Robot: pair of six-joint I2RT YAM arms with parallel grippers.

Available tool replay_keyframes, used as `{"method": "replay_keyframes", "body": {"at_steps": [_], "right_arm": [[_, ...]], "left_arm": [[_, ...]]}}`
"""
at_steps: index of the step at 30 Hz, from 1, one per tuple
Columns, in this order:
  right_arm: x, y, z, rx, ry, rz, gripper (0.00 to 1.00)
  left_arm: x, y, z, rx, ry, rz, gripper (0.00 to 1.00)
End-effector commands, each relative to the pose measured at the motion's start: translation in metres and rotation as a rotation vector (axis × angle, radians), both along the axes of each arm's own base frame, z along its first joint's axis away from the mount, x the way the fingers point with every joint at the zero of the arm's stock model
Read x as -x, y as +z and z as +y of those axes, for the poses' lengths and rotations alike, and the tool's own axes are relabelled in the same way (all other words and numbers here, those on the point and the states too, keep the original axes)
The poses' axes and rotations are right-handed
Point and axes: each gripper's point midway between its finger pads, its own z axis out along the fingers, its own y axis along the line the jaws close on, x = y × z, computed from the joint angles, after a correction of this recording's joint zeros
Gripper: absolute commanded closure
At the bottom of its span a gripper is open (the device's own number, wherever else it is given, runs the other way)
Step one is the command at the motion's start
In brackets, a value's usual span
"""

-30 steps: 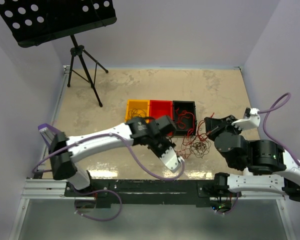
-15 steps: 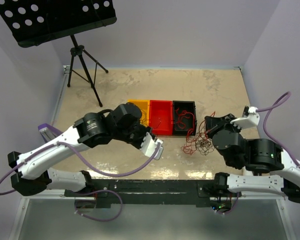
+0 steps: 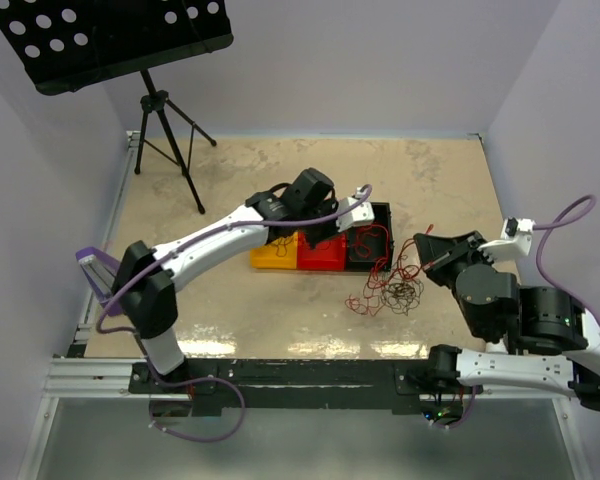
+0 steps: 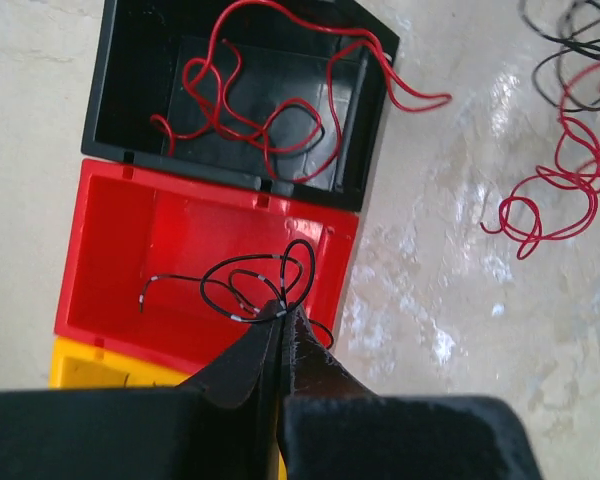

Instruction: Untangle the cables

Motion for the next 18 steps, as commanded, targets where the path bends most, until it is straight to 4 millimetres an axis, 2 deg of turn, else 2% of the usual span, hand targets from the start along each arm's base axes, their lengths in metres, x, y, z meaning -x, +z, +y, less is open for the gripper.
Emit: {"method": "replay_keyframes", "body": {"at_steps": [1, 6, 7, 8, 9, 10, 12, 14, 17, 18], "right_arm": [[-0.002, 0.014, 0.007, -0.029, 0.008, -0.02, 1.0], [-0.001, 0.015, 0.008, -0.042, 0.022, -0.025, 1.0], [-0.001, 0.015, 0.008, -0.047, 0.022, -0.027, 1.0], [-0.001, 0.016, 0.008, -0.047, 0.025, -0.029, 1.0], [-0.001, 0.017, 0.009, -0.052, 0.027, -0.031, 1.0], [-0.001, 0.017, 0.01, -0.052, 0.032, -0.031, 1.0], [-0.001, 0.022, 0.012, -0.06, 0.037, -0.039, 1.0], [-0.001, 0.025, 0.015, -0.052, 0.049, -0.044, 1.0], [-0.002, 0.03, 0.021, -0.046, 0.061, -0.05, 1.0], [-0.002, 0.031, 0.023, -0.046, 0.064, -0.051, 1.0]], "left_arm": [[-0.035, 0.016, -0.028, 0.136, 0.089, 0.067, 1.0], [-0.071, 0.003, -0.026, 0.156, 0.127, 0.075, 1.0], [-0.076, 0.0, -0.025, 0.157, 0.13, 0.083, 0.96], [-0.079, -0.008, -0.025, 0.152, 0.131, 0.102, 0.85], [-0.081, -0.013, -0.023, 0.145, 0.133, 0.113, 0.64], [-0.084, -0.019, -0.021, 0.135, 0.147, 0.113, 0.55], [-0.09, -0.021, -0.018, 0.142, 0.179, 0.093, 0.46], [-0.089, -0.018, -0.017, 0.155, 0.178, 0.091, 0.42], [-0.08, -0.001, -0.018, 0.19, 0.155, 0.098, 0.21], [-0.078, 0.009, -0.017, 0.204, 0.153, 0.091, 0.2]]}}
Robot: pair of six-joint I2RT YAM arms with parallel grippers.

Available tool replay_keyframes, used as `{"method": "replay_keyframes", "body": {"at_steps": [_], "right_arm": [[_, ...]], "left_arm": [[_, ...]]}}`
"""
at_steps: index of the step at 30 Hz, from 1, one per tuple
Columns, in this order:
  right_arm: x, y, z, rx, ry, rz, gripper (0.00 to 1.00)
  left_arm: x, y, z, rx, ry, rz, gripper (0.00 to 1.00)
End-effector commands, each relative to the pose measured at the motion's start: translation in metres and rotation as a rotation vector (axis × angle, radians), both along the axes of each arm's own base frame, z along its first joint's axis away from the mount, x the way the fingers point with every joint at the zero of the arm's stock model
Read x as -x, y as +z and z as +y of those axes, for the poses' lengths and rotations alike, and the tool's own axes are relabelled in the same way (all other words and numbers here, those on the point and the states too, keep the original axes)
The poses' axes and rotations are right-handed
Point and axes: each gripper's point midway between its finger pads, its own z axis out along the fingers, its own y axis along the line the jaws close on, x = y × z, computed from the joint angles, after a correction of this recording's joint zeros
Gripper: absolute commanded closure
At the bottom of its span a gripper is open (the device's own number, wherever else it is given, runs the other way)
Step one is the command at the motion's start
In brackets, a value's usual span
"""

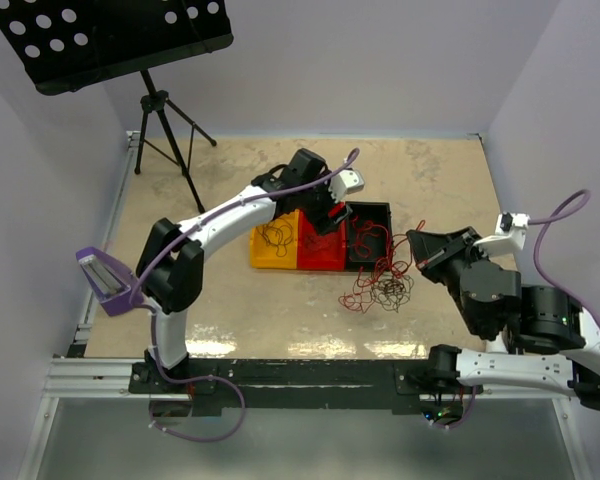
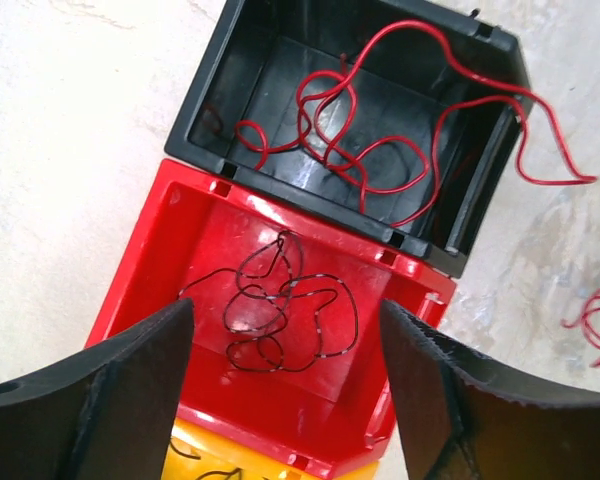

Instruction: Untangle the cables

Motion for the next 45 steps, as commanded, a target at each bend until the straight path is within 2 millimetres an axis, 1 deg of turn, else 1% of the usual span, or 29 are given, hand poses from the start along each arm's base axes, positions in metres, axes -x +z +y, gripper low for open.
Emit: {"method": "replay_keyframes", "body": {"at_steps": [1, 3, 6, 9, 10, 13, 14, 15, 16, 17, 18, 19, 21, 22, 23, 25, 27, 30, 32, 34, 37, 38, 40, 42, 45], "right_arm": [[-0.002, 0.021, 0.009, -0.034, 0.015, -0.028, 1.0], [-0.002, 0.024, 0.016, -0.048, 0.032, -0.029, 1.0], [-0.001, 0.03, 0.028, -0.064, 0.066, -0.035, 1.0], [-0.002, 0.026, 0.054, -0.062, 0.122, -0.028, 1.0], [-0.002, 0.024, 0.066, -0.062, 0.145, -0.026, 1.0], [0.0, 0.021, 0.106, -0.079, 0.24, -0.03, 1.0], [0.0, 0.018, 0.121, -0.08, 0.277, -0.031, 1.0], [0.0, 0.021, 0.135, -0.096, 0.304, -0.041, 1.0], [0.001, 0.022, 0.147, -0.099, 0.331, -0.045, 1.0], [0.001, 0.022, 0.158, -0.096, 0.353, -0.044, 1.0], [0.002, 0.028, 0.166, -0.105, 0.369, -0.053, 1.0], [0.001, 0.028, 0.174, -0.101, 0.382, -0.057, 1.0], [0.0, 0.035, 0.185, -0.112, 0.399, -0.076, 1.0], [0.001, 0.04, 0.189, -0.121, 0.412, -0.09, 1.0], [0.002, 0.045, 0.194, -0.13, 0.43, -0.101, 1.0], [0.004, 0.052, 0.202, -0.14, 0.46, -0.123, 1.0], [0.008, 0.056, 0.208, -0.152, 0.49, -0.14, 1.0], [0.013, 0.06, 0.211, -0.167, 0.533, -0.17, 1.0], [0.016, 0.059, 0.211, -0.185, 0.545, -0.179, 1.0], [0.018, 0.056, 0.211, -0.189, 0.56, -0.18, 1.0], [0.022, 0.06, 0.211, -0.219, 0.578, -0.196, 1.0], [0.022, 0.059, 0.212, -0.218, 0.578, -0.194, 1.0], [0.021, 0.06, 0.211, -0.221, 0.576, -0.195, 1.0], [0.021, 0.061, 0.212, -0.224, 0.576, -0.195, 1.0], [0.02, 0.061, 0.211, -0.22, 0.569, -0.196, 1.0]], "left_arm": [[0.008, 0.059, -0.008, 0.127, -0.021, -0.061, 0.2], [0.017, 0.082, -0.004, 0.158, -0.04, -0.085, 0.19], [0.04, 0.106, 0.011, 0.162, -0.11, -0.09, 0.18], [0.054, 0.119, 0.041, 0.174, -0.114, -0.064, 0.17], [0.054, 0.125, 0.057, 0.182, -0.103, -0.06, 0.17], [0.062, 0.14, 0.095, 0.211, -0.092, -0.024, 0.17], [0.069, 0.144, 0.106, 0.231, -0.115, 0.002, 0.17], [0.077, 0.145, 0.116, 0.237, -0.154, 0.014, 0.17], [0.092, 0.144, 0.123, 0.229, -0.211, 0.025, 0.17], [0.111, 0.136, 0.13, 0.206, -0.254, 0.068, 0.16], [0.122, 0.134, 0.134, 0.197, -0.292, 0.056, 0.16], [0.134, 0.129, 0.138, 0.195, -0.311, 0.067, 0.16], [0.157, 0.118, 0.141, 0.219, -0.367, 0.075, 0.16], [0.162, 0.113, 0.142, 0.228, -0.376, 0.069, 0.16], [0.169, 0.11, 0.144, 0.237, -0.383, 0.062, 0.11], [0.176, 0.105, 0.144, 0.258, -0.395, 0.043, 0.11], [0.182, 0.105, 0.143, 0.289, -0.413, 0.032, 0.11], [0.179, 0.104, 0.14, 0.311, -0.398, 0.028, 0.12], [0.176, 0.103, 0.137, 0.329, -0.389, 0.034, 0.17], [0.179, 0.1, 0.133, 0.362, -0.407, 0.055, 0.26], [0.178, 0.097, 0.126, 0.405, -0.412, 0.075, 0.4], [0.175, 0.098, 0.124, 0.414, -0.407, 0.075, 0.41], [0.171, 0.098, 0.121, 0.428, -0.408, 0.096, 0.4], [0.174, 0.104, 0.117, 0.455, -0.433, 0.123, 0.3], [0.185, 0.113, 0.114, 0.518, -0.479, 0.153, 0.22]]}}
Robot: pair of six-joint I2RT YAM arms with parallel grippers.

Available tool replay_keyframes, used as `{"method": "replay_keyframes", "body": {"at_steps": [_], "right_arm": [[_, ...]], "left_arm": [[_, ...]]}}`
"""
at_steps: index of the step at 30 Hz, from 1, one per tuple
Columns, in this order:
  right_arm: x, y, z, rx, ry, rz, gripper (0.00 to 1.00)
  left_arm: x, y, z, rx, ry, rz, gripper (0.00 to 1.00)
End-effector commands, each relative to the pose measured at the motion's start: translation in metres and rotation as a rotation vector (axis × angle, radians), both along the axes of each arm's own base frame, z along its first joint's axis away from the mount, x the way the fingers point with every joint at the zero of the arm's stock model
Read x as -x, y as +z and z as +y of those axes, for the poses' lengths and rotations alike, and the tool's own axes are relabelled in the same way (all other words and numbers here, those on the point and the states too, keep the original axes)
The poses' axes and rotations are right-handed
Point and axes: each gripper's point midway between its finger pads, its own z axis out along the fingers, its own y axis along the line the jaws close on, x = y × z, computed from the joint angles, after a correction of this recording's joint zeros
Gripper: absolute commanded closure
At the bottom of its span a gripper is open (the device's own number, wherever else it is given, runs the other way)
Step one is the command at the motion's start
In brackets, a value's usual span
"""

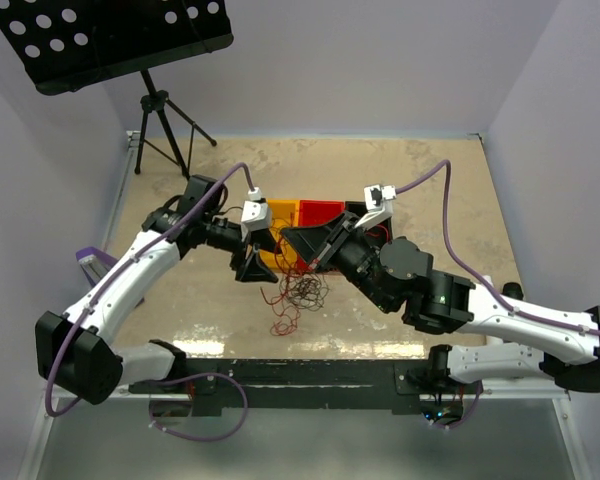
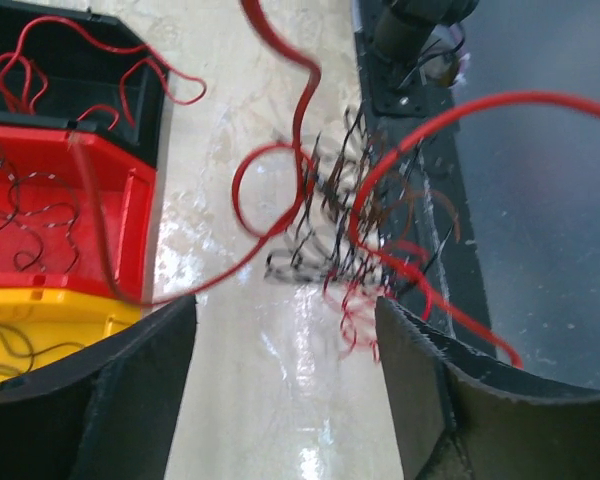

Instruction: Untangle the cables

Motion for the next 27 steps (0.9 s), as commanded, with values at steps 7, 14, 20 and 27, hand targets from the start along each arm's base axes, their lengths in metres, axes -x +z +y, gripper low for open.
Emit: {"method": "replay_keyframes", "body": {"at_steps": [7, 14, 20, 27], "right_arm": [[-0.002, 0.018, -0.003, -0.032, -0.018, -0.046, 1.0], [-0.005, 0.023, 0.004, -0.023, -0.02, -0.066, 1.0], [-0.005, 0.025, 0.002, -0.018, -0.025, -0.068, 1.0], [-0.008, 0.025, -0.003, -0.006, -0.05, -0.067, 1.0]], "left_arm": [[0.031, 0.023, -0.009, 0.17, -0.184, 0.103, 0.21], [0.02, 0.002, -0.008, 0.095, -0.129, 0.127, 0.43], [-0.012, 0.003, -0.008, 0.059, 0.04, -0.026, 0.9], [-0.013, 0.004, -0.008, 0.055, 0.062, 0.002, 0.93]]}}
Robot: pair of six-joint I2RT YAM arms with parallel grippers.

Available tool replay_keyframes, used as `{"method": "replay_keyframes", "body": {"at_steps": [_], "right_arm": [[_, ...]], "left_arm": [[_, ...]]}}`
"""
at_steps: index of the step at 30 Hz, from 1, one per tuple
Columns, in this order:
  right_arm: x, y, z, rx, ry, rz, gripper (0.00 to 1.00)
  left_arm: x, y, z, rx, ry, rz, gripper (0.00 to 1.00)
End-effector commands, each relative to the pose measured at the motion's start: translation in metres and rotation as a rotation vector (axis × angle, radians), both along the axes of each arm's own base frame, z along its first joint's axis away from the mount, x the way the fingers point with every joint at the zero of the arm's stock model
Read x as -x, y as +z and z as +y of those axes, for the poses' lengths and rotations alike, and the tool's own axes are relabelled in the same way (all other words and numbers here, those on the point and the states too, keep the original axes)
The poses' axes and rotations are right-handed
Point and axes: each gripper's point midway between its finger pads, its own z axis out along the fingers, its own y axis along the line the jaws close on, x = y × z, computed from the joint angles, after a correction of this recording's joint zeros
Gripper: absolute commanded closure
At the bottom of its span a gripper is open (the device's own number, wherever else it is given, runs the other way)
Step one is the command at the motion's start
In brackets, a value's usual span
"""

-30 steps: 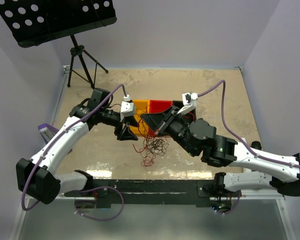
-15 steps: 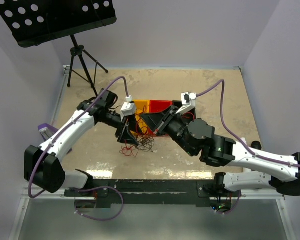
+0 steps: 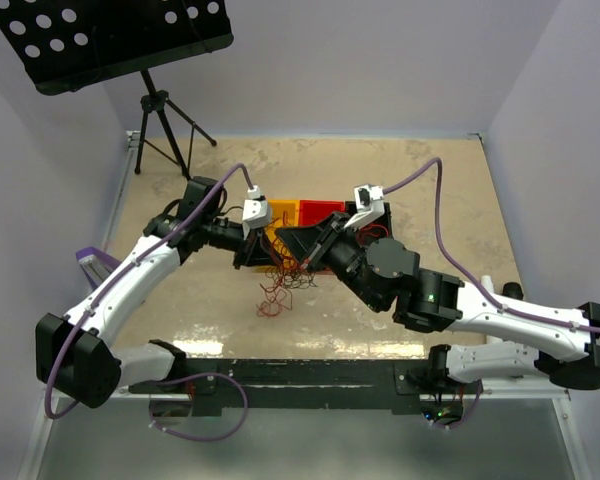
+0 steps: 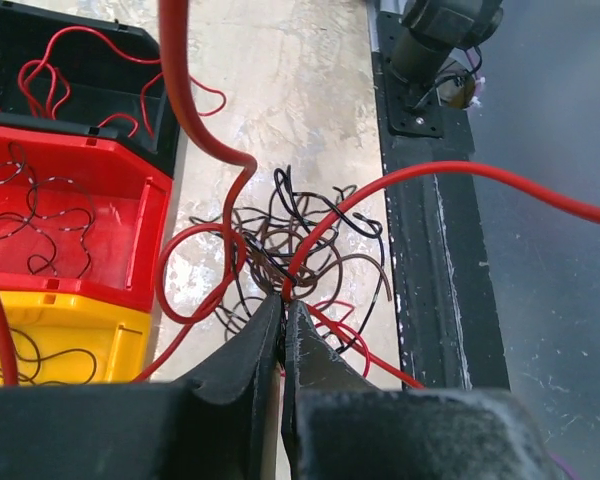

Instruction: Untangle the cables

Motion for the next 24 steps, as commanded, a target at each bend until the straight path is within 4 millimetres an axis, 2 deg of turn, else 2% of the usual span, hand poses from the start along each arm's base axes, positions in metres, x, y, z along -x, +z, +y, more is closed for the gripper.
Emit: {"method": "replay_keyframes", "body": {"at_steps": [1, 7, 11, 18, 20, 21, 24], "right_arm": [[-0.001, 0.035, -0.012, -0.065, -0.032, -0.039, 1.0], [-0.006, 0.037, -0.018, -0.051, -0.068, -0.043, 1.0], [-0.008, 0.035, -0.025, -0.031, -0.093, -0.041, 1.0], [-0.012, 0.035, -0.033, -0.007, -0.128, -0.044, 1.0], [-0.012, 0.036, -0.037, -0.007, -0.138, -0.043, 1.0], [-0.012, 0.036, -0.039, -0.008, -0.141, -0.043, 1.0], [-0.013, 0.036, -0.041, -0.005, -0.148, -0.042, 1.0]], "left_arm": [[-0.005, 0.007, -0.001, 0.011, 0.027, -0.012, 0.93], [-0.006, 0.001, 0.004, -0.023, 0.059, -0.021, 0.96], [-0.011, -0.004, 0.008, -0.056, 0.093, -0.037, 0.89], [-0.012, -0.006, 0.011, -0.083, 0.106, -0.025, 0.88], [-0.012, -0.005, 0.011, -0.082, 0.106, -0.024, 0.78], [-0.012, -0.004, 0.011, -0.081, 0.104, -0.023, 0.76], [-0.009, -0.006, 0.012, -0.09, 0.091, -0.025, 0.78]]}}
